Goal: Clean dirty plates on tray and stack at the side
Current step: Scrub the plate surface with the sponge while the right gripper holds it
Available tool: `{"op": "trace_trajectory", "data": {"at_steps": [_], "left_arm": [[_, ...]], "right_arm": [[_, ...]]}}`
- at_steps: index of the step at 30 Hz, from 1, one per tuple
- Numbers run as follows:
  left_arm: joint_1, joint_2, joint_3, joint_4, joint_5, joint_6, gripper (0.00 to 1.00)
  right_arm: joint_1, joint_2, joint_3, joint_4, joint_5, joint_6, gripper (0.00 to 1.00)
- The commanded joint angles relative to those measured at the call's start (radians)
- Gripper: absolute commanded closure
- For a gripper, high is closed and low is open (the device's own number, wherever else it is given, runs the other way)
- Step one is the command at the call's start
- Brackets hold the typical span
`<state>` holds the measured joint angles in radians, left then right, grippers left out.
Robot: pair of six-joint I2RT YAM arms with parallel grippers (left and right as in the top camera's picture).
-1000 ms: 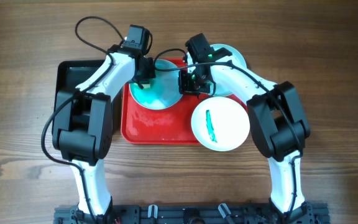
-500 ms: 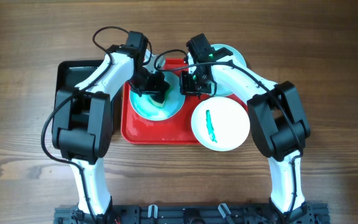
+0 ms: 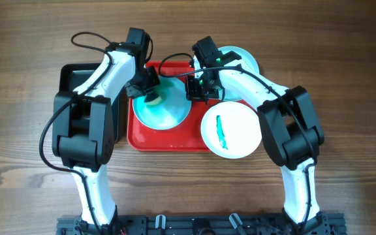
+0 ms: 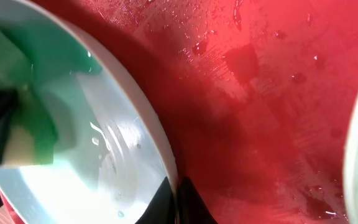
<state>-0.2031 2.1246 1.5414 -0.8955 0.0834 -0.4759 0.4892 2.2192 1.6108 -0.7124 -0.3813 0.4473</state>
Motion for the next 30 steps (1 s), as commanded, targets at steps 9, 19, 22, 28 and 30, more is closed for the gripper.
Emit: {"op": "trace_trajectory", "data": {"at_steps": [9,19,22,28,30], "left_arm": [[0.013,0.032,-0.029,-0.018,0.223,0.259,0.96],[-0.068,0.030,-0.029,-0.069,0.444,0.492,0.96],[-0.051,0.030,-0.029,-0.032,0.444,0.491,0.96],[-0.001,0.030,-0.029,0.135,0.111,0.222,0.96],[0.000,0.030,-0.029,0.162,-0.062,0.121,0.96]], "right_arm": [[0.031,0.016,-0.057,0.051,0.007,0.115,0.96],[0.030,0.016,-0.057,0.056,0.007,0.116,0.96],[0.030,0.016,-0.057,0.056,0.007,0.116,0.96],[0.030,0.016,-0.057,0.057,0.007,0.116,0.96],[0.030,0.016,-0.057,0.057,0.007,0.116,0.96]]}}
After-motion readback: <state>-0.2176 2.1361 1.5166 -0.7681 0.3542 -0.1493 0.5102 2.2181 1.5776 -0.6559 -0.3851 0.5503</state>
